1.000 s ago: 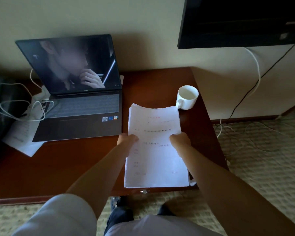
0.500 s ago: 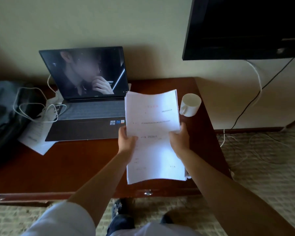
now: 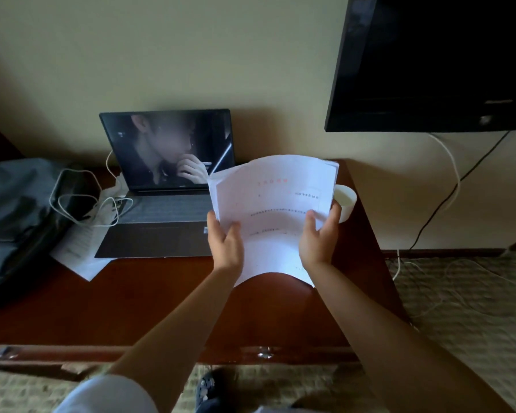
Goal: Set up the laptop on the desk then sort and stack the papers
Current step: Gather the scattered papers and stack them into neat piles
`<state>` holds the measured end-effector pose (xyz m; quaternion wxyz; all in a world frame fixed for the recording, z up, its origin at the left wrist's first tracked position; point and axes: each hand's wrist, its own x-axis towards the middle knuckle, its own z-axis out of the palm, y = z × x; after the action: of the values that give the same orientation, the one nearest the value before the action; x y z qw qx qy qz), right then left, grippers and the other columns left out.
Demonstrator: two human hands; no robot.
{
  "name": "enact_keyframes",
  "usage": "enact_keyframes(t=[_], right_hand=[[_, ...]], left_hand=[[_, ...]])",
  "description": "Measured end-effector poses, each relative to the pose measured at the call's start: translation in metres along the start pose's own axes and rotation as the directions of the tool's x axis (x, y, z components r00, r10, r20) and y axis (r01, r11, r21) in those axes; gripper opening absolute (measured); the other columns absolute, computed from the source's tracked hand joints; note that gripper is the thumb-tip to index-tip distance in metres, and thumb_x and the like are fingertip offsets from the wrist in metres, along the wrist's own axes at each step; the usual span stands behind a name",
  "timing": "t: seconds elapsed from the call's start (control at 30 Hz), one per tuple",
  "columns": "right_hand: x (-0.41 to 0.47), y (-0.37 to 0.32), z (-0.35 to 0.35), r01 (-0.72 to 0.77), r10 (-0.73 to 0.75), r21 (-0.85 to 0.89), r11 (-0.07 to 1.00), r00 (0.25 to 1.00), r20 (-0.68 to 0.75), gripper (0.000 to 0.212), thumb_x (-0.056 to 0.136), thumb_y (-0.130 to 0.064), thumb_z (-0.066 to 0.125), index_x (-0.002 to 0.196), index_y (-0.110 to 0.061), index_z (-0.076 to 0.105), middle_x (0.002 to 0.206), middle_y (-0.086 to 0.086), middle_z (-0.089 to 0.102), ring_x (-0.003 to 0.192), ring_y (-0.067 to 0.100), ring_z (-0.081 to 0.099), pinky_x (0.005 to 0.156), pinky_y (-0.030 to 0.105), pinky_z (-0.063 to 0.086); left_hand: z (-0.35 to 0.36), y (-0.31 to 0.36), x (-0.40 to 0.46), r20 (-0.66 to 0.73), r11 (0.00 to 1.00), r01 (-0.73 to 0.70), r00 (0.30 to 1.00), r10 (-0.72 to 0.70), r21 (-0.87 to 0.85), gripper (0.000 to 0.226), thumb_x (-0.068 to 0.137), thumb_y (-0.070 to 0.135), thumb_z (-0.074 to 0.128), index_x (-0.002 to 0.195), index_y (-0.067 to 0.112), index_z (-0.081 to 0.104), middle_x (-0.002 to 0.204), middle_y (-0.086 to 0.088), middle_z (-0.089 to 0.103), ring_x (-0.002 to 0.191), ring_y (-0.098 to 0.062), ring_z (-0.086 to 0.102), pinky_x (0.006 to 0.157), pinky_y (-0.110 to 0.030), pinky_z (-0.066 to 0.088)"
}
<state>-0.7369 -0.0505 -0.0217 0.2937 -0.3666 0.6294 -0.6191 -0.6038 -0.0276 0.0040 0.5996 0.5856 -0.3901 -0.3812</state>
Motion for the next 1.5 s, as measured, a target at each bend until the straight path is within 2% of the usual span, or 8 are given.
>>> enact_keyframes(t=[0.43, 0.57, 0.73, 0.87, 1.0, 1.13, 1.27, 1.5], right_hand=[[0.008, 0.035, -0.008, -0.032, 0.056, -0.171, 0.985, 0.989, 0.137, 0.056, 0.093, -0.012, 0.050, 0.145, -0.013, 0.030, 0.138, 0.003, 0.050, 0.122, 0.022, 0.051, 0.102, 0.037, 0.042], [0.018, 0.044, -0.009, -0.050, 0.110, -0.297, 0.953, 0.976, 0.189, 0.055, 0.093, -0.014, 0.047, 0.146, -0.012, 0.030, 0.146, 0.009, 0.043, 0.133, 0.028, 0.042, 0.108, 0.043, 0.037], [0.022, 0.061, -0.022, -0.178, 0.324, -0.511, 0.841, 0.922, 0.211, 0.057, 0.088, -0.004, 0.039, 0.143, -0.016, 0.032, 0.138, 0.008, 0.050, 0.122, 0.032, 0.052, 0.099, 0.039, 0.045], [0.012, 0.088, -0.032, -0.173, 0.410, -0.683, 0.709, 0.890, 0.200, 0.052, 0.087, 0.000, 0.041, 0.138, -0.009, 0.037, 0.132, 0.014, 0.053, 0.120, 0.035, 0.052, 0.094, 0.036, 0.045], [0.004, 0.100, -0.035, -0.026, 0.342, -0.872, 0.490, 0.925, 0.164, 0.054, 0.086, -0.010, 0.051, 0.138, -0.011, 0.037, 0.134, 0.015, 0.043, 0.122, 0.034, 0.041, 0.098, 0.040, 0.040], [-0.004, 0.104, -0.032, 0.233, 0.147, -0.867, 0.440, 0.934, 0.326, 0.062, 0.085, -0.016, 0.057, 0.143, -0.019, 0.034, 0.144, 0.012, 0.031, 0.130, 0.031, 0.031, 0.103, 0.039, 0.034], [-0.007, 0.107, -0.028, 0.390, 0.205, -0.854, 0.344, 0.857, 0.474, 0.047, 0.091, -0.019, 0.049, 0.138, -0.020, 0.043, 0.143, 0.009, 0.037, 0.132, 0.028, 0.033, 0.102, 0.038, 0.034], [-0.019, 0.081, -0.002, 0.357, 0.180, -0.795, 0.490, 0.851, 0.493, 0.043, 0.092, -0.017, 0.050, 0.135, -0.014, 0.046, 0.135, 0.008, 0.046, 0.125, 0.027, 0.040, 0.101, 0.033, 0.038]], left_hand=[[0.004, -0.032, 0.014, 0.062, 0.992, 0.099, 0.993, -0.104, 0.082, 0.020, 0.102, 0.020, 0.037, 0.121, 0.015, 0.041, 0.107, 0.003, 0.055, 0.100, -0.015, 0.054, 0.093, -0.032, 0.046], [0.015, -0.036, 0.024, -0.078, 0.969, 0.186, 0.981, -0.175, 0.164, 0.016, 0.103, 0.021, 0.029, 0.105, 0.012, 0.042, 0.084, -0.001, 0.047, 0.074, -0.014, 0.046, 0.068, -0.028, 0.043], [0.014, -0.070, 0.035, -0.121, 0.818, 0.492, 0.870, -0.479, 0.297, 0.030, 0.099, 0.014, 0.034, 0.112, 0.004, 0.058, 0.099, -0.013, 0.061, 0.088, -0.029, 0.057, 0.078, -0.036, 0.050], [0.005, -0.101, 0.020, -0.077, 0.729, 0.540, 0.822, -0.564, 0.421, 0.033, 0.096, 0.001, 0.033, 0.113, 0.006, 0.061, 0.110, -0.012, 0.063, 0.090, -0.027, 0.060, 0.070, -0.027, 0.050], [0.005, -0.117, 0.007, -0.031, 0.728, 0.344, 0.913, -0.406, 0.593, 0.041, 0.089, -0.006, 0.044, 0.125, 0.012, 0.051, 0.120, -0.009, 0.056, 0.102, -0.023, 0.055, 0.087, -0.040, 0.055], [0.004, -0.120, 0.000, 0.081, 0.582, 0.056, 0.975, -0.207, 0.811, 0.064, 0.084, -0.011, 0.045, 0.141, 0.018, 0.036, 0.142, -0.006, 0.036, 0.128, -0.025, 0.033, 0.108, -0.042, 0.039], [-0.004, -0.123, -0.004, 0.446, 0.343, -0.373, 0.880, -0.163, 0.862, 0.062, 0.086, -0.007, 0.045, 0.142, 0.020, 0.038, 0.150, 0.000, 0.031, 0.138, -0.020, 0.025, 0.116, -0.034, 0.026], [-0.016, -0.096, 0.007, 0.354, 0.419, -0.235, 0.906, -0.232, 0.877, 0.046, 0.093, -0.001, 0.047, 0.133, 0.021, 0.052, 0.140, 0.000, 0.047, 0.127, -0.018, 0.046, 0.102, -0.030, 0.045]])
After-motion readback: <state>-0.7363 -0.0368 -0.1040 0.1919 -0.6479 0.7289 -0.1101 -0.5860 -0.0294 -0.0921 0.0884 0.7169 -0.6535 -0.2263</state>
